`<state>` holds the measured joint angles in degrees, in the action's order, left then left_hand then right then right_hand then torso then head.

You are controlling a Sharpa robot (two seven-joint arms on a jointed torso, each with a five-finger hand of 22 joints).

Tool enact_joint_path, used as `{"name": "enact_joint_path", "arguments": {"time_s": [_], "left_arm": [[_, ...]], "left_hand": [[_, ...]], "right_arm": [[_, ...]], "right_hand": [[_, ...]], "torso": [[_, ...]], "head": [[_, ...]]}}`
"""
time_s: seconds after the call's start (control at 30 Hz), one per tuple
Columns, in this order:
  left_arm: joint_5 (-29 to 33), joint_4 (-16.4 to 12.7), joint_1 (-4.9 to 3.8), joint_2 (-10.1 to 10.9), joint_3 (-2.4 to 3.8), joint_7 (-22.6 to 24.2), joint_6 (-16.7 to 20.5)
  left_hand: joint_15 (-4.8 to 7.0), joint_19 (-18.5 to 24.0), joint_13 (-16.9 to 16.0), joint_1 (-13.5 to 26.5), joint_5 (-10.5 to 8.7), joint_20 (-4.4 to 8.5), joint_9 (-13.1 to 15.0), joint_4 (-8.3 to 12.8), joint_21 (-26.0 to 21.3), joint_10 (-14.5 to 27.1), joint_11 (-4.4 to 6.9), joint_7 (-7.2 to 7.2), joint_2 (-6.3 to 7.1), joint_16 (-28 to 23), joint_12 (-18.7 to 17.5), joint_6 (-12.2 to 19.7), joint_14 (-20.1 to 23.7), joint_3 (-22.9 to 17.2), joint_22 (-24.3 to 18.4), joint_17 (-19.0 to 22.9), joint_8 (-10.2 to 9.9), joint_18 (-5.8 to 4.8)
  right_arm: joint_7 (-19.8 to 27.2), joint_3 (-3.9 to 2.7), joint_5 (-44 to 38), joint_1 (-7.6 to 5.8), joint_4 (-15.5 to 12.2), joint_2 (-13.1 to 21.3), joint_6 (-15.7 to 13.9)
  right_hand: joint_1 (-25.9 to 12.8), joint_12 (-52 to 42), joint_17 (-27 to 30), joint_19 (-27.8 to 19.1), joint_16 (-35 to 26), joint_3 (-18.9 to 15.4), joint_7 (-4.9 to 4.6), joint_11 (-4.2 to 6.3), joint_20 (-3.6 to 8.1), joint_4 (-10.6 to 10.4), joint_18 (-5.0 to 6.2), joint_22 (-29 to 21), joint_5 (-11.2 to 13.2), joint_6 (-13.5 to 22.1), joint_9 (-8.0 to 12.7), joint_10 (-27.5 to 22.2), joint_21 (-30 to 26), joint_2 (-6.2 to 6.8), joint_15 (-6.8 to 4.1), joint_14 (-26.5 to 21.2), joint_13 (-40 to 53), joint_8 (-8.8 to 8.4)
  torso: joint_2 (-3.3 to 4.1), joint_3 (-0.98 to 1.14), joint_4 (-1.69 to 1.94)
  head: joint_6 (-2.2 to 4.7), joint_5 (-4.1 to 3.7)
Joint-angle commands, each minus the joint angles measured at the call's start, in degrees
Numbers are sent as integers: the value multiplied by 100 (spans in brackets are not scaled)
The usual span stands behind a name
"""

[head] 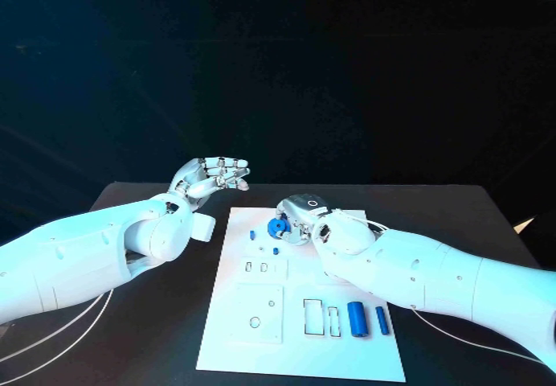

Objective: Assemble the parts on the task board

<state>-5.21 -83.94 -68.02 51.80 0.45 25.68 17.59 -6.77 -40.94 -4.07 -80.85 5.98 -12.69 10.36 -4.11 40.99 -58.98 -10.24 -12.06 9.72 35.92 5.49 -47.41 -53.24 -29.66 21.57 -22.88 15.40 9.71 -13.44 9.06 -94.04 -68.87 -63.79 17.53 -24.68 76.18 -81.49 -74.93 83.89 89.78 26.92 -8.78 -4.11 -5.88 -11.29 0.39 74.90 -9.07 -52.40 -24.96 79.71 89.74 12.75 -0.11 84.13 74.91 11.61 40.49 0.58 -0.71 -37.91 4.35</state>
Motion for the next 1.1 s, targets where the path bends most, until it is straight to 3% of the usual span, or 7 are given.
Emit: {"name": "enact_joint_path", "arguments": {"time_s": [0.03,0.2,0.43,0.57,1.1], "left_arm": [[-11,-3,-11,-9,6,23,-99],[-11,0,-11,-12,6,18,-102],[-12,6,-10,-11,6,5,-102],[-12,11,-10,-8,6,-17,-96],[-17,13,-9,7,5,-38,-86]], "left_hand": [[2,40,-4,7,-33,-16,9,1,-18,42,-8,-188,-30,-36,-18,43,37,-30,-5,9,-4,54],[2,40,-4,7,-33,-16,9,1,-18,42,-8,-188,-30,-36,-18,43,37,-30,-5,9,-4,54],[1,43,-6,5,-36,-21,12,8,-11,42,-8,-188,-30,-43,-16,44,35,-32,-4,18,1,58],[1,43,-6,5,-36,-21,12,8,-11,42,-8,-188,-30,-43,-16,44,35,-32,-4,18,1,58],[1,44,-6,6,-36,-22,12,8,-10,45,-9,-189,-30,-45,-17,47,34,-32,-4,20,0,58]], "right_arm": [[61,6,40,5,-5,11,85],[95,7,137,5,7,13,108],[138,7,303,6,-3,54,260],[128,8,341,6,0,83,367],[24,11,380,6,-28,220,450]], "right_hand": [[-128,76,-1507,611,22,-42,-21,-27,-62,-41,-39,1510,106,114,9,-89,26,31,50,587,264,-75],[-339,123,-1507,611,22,-168,-70,-75,-101,-135,-39,1510,261,305,69,-150,26,39,93,587,227,-228],[-781,121,-1507,611,22,-364,-93,-101,-132,-459,-39,1510,113,276,103,-147,26,-134,119,587,249,-275],[-923,107,-1507,611,22,-468,-82,-95,-132,-495,-39,1510,-100,239,110,-130,26,-90,116,587,275,-278],[-1088,87,-1507,611,22,-550,-59,-75,-119,-529,-39,1510,-164,155,106,-96,26,-164,98,587,310,-245]], "torso": [[2,5,-10],[5,8,-5],[4,12,-4],[3,11,-11],[6,10,-12]], "head": [[5,8],[17,0],[17,1],[13,2],[15,-8]]}}
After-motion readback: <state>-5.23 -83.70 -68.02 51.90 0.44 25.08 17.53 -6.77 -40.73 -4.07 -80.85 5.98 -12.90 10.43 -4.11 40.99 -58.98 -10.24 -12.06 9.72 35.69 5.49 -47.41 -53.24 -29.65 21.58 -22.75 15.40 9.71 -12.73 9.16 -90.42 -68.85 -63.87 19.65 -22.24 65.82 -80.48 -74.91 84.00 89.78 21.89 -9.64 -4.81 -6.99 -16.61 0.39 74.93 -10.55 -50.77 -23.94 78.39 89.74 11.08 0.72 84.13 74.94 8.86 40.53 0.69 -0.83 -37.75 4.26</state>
